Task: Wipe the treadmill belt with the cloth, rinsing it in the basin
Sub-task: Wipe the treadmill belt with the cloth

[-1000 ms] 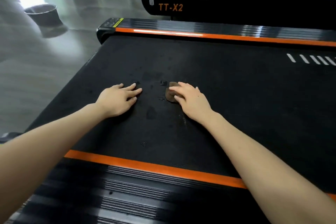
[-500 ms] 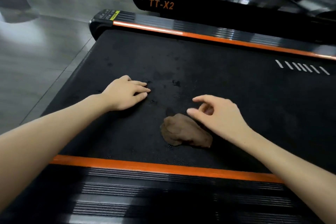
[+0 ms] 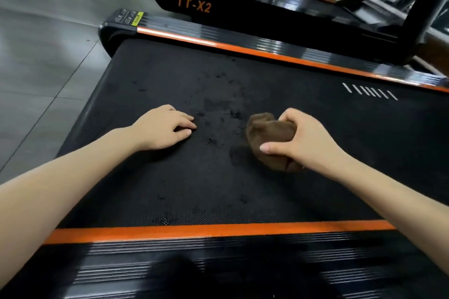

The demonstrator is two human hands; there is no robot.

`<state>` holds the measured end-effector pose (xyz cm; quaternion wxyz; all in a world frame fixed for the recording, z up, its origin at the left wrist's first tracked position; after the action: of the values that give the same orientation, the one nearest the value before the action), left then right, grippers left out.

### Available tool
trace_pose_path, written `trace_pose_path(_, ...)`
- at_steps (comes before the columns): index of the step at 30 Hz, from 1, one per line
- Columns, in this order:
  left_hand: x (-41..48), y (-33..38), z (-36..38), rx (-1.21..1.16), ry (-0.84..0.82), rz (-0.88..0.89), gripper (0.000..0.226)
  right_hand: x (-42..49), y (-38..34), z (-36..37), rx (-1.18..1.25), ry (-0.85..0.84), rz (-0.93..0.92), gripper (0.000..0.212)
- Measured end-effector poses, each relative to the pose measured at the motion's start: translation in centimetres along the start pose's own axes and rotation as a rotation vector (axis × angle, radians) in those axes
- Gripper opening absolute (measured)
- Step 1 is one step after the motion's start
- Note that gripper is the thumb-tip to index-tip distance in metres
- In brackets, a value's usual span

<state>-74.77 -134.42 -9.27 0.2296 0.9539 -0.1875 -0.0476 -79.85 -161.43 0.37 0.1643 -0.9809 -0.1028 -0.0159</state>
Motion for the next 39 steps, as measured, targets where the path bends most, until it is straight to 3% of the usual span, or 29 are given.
trace_pose_path(2, -0.1, -0.3, 0.0, -0.01, 0.001, 0.014, 0.034, -0.2, -0.4, 0.2, -0.206, 0.05, -0.114, 0.043)
trace_pose_path(5, -0.3, -0.4, -0.1, -0.016, 0.009, 0.039, 0.034, -2.1, -0.7, 2.6, -0.357, -0.194, -0.329, 0.036)
trace_pose_path(8, -0.5, -0.7, 0.0, -0.051, 0.053, 0.041, 0.032, -1.2, -0.1, 2.4, -0.285, 0.082, -0.417, 0.039)
trace_pose_path(9, -0.6, -0.9, 0.0, -0.057, 0.086, 0.041, 0.032, -0.6, 0.5, 2.7, -0.298, 0.087, -0.469, 0.042)
trace_pose_path(13, -1.2, -2.0, 0.6, 0.033, 0.132, -0.022, 0.051, -0.2, 3.4, 7.8, -0.275, -0.249, -0.65, 0.052)
trace_pose_path(15, -1.4, -2.3, 1.2, 0.087, 0.069, -0.101, 0.056, -0.5, 4.0, 9.5, -0.22, -0.18, -0.644, 0.047)
trace_pose_path(18, -1.6, -2.1, 1.9, 0.199, 0.039, -0.109, 0.083, 0.3, 3.5, 10.1, -0.168, -0.049, -0.677, 0.041)
trace_pose_path(21, -1.5, -2.1, 1.9, 0.226, 0.04, -0.123, 0.087, 3.9, 2.9, 11.4, -0.199, -0.009, -0.669, 0.043)
trace_pose_path(26, -1.5, -2.2, 1.8, 0.244, 0.029, -0.13, 0.085, 11.3, 0.1, 12.6, -0.23, 0.099, -0.264, 0.042)
trace_pose_path(29, -1.5, -2.0, 1.6, 0.224, 0.047, -0.123, 0.089, 7.1, -0.2, 12.1, -0.219, 0.131, -0.429, 0.039)
trace_pose_path(32, -1.0, -2.0, 1.4, 0.194, 0.094, -0.12, 0.086, 3.2, 0.7, 11.5, -0.178, 0.026, -0.654, 0.038)
trace_pose_path(35, 0.4, -2.6, 1.2, 0.217, 0.117, -0.169, 0.062, 5.9, 1.4, 11.6, -0.201, 0.033, -0.724, 0.039)
trace_pose_path(39, 2.3, -3.7, 0.8, 0.241, 0.076, -0.25, 0.055, 15.7, 3.2, 12.1, -0.17, 0.165, -0.392, 0.034)
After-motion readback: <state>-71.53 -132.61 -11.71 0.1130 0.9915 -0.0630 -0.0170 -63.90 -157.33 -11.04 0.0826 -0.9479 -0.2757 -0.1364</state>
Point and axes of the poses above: each hand's wrist, its own x-axis towards the middle knuckle, its own z-axis out of the palm, y = z × x, the point moved 2 cm from there along x, towards the middle knuckle, and after that the axes turned 10 degrees about -x, right-handed, at the moved point
